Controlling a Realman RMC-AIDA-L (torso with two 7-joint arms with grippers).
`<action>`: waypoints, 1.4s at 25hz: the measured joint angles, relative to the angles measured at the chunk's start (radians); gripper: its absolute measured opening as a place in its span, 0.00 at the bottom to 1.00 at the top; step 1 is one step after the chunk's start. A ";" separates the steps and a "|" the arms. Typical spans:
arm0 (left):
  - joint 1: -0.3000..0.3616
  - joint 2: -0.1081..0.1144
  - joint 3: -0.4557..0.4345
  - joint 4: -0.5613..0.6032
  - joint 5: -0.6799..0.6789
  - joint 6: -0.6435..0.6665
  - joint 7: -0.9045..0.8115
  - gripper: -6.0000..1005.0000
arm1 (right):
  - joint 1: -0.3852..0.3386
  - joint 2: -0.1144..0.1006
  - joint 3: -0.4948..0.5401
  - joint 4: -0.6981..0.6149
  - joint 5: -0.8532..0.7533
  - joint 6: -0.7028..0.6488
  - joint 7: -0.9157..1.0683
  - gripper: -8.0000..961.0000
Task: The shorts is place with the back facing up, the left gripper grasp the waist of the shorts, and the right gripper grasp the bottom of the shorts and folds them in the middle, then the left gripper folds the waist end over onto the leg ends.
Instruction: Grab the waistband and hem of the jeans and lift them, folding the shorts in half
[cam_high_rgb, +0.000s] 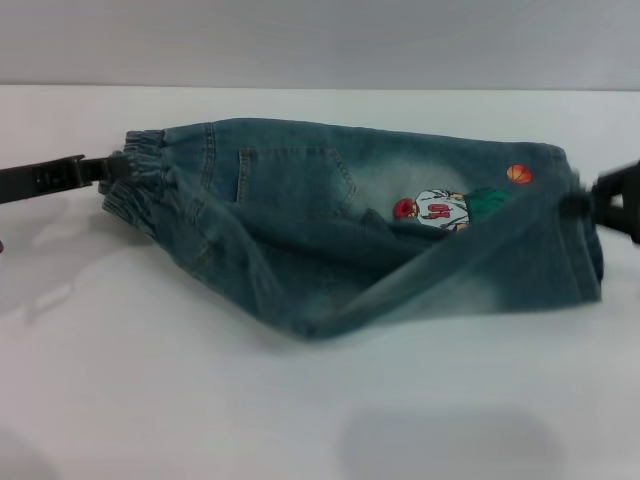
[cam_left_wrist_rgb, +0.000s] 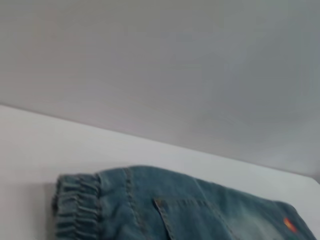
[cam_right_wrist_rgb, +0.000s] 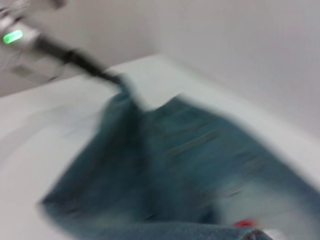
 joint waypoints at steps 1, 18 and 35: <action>0.000 -0.004 0.000 0.000 -0.005 -0.016 0.004 0.16 | -0.008 0.004 0.003 0.005 0.025 0.041 -0.001 0.03; -0.034 -0.051 0.009 -0.016 -0.062 -0.203 0.075 0.17 | -0.039 0.074 -0.001 0.073 0.186 0.459 -0.059 0.03; -0.096 -0.053 0.011 -0.095 -0.101 -0.412 0.129 0.18 | -0.023 0.070 -0.007 0.217 0.209 0.649 -0.109 0.03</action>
